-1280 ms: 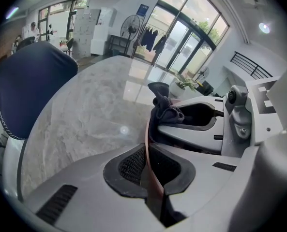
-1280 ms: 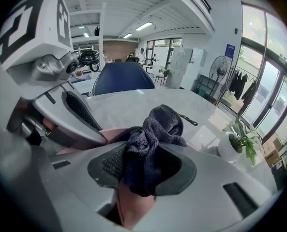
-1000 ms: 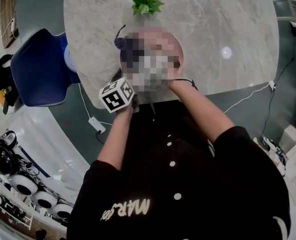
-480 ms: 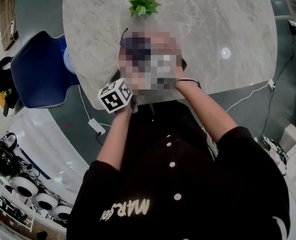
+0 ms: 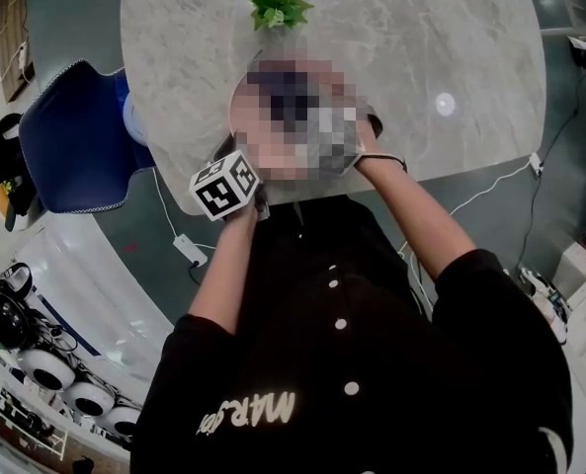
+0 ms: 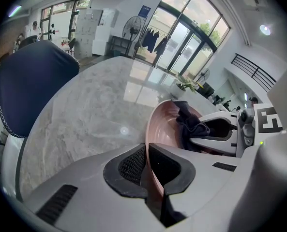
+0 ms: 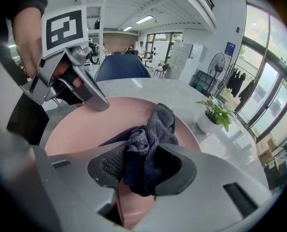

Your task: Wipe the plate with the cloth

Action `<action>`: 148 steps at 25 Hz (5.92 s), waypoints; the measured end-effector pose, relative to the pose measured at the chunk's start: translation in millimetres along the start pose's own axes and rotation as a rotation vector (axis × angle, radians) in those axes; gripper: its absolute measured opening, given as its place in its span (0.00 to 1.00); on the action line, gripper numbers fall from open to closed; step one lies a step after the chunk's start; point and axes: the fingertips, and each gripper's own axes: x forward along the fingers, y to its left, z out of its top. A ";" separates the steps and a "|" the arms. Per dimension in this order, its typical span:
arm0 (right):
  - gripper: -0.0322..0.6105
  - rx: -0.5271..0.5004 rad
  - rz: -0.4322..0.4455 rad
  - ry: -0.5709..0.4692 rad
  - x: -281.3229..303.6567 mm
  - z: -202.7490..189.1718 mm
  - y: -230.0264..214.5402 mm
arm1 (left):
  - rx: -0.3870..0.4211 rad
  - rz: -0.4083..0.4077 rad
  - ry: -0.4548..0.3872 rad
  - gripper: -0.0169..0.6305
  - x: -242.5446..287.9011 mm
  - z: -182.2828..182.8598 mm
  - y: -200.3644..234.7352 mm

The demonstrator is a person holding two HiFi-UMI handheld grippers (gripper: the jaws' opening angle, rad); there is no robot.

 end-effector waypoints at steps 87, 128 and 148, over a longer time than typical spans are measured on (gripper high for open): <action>0.27 0.018 0.262 -0.039 9.7 38.7 88.0 | -0.116 -0.106 -0.012 0.07 2.1 2.2 -1.9; 0.27 -0.094 0.329 0.041 -31.8 -21.0 101.4 | -0.068 -0.090 -0.009 0.07 -0.9 1.3 0.0; 0.27 -0.072 0.297 0.137 -46.4 -52.5 82.2 | -0.063 -0.099 0.004 0.07 -1.5 0.6 0.2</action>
